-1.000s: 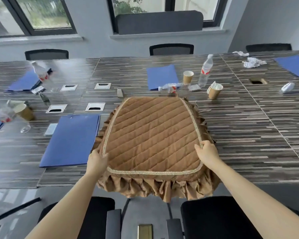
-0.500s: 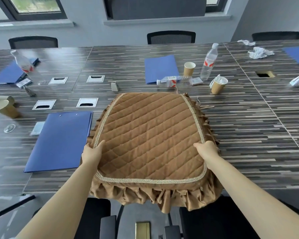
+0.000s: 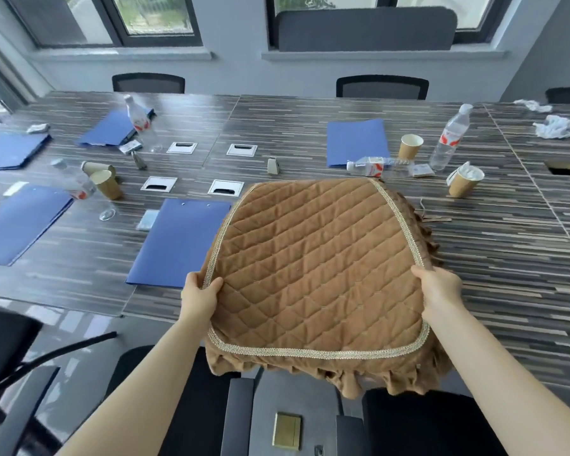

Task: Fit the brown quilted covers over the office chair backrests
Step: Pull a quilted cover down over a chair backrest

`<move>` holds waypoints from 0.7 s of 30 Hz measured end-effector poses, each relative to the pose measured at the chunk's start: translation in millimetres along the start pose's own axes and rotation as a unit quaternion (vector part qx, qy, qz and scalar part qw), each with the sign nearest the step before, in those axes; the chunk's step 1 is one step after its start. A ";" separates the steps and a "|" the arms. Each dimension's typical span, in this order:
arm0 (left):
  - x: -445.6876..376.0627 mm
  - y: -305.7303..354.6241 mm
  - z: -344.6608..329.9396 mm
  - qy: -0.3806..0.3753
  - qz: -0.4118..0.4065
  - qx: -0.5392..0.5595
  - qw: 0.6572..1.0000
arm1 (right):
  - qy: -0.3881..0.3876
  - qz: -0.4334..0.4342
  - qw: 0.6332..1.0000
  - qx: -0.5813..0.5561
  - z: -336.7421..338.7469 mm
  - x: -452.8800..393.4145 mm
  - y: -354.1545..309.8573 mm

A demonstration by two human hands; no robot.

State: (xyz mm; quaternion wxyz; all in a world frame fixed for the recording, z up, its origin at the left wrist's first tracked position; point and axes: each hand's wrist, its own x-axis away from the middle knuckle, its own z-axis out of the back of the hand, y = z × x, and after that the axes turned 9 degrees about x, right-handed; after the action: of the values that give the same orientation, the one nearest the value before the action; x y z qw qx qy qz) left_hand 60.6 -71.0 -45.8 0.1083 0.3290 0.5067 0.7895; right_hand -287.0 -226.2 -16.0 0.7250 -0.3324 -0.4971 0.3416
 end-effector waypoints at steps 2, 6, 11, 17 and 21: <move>14.1 -6.2 31.6 0.023 -0.005 0.025 0.999 | -0.025 0.029 0.999 0.007 -9.1 20.0 -5.6; 51.1 -21.2 97.1 0.076 -0.008 0.084 0.994 | -0.081 0.082 0.993 0.005 -32.4 69.7 -16.2; 118.4 -45.3 195.1 0.157 -0.027 0.146 0.976 | -0.166 0.105 0.981 0.008 -67.8 139.1 2.2; 201.6 -96.7 320.1 0.249 -0.044 0.217 0.943 | -0.259 0.120 0.958 0.028 -113.6 251.6 30.4; 269.9 -154.0 406.7 0.324 -0.031 0.248 0.912 | -0.329 0.130 0.934 0.050 -139.8 345.7 67.9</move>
State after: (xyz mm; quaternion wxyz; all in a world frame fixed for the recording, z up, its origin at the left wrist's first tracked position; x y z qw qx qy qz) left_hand 86.4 432.8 40.4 -0.1222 0.0554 0.7032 0.6982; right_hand -71.5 76.5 59.2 0.4854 -0.2265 -0.6427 0.5478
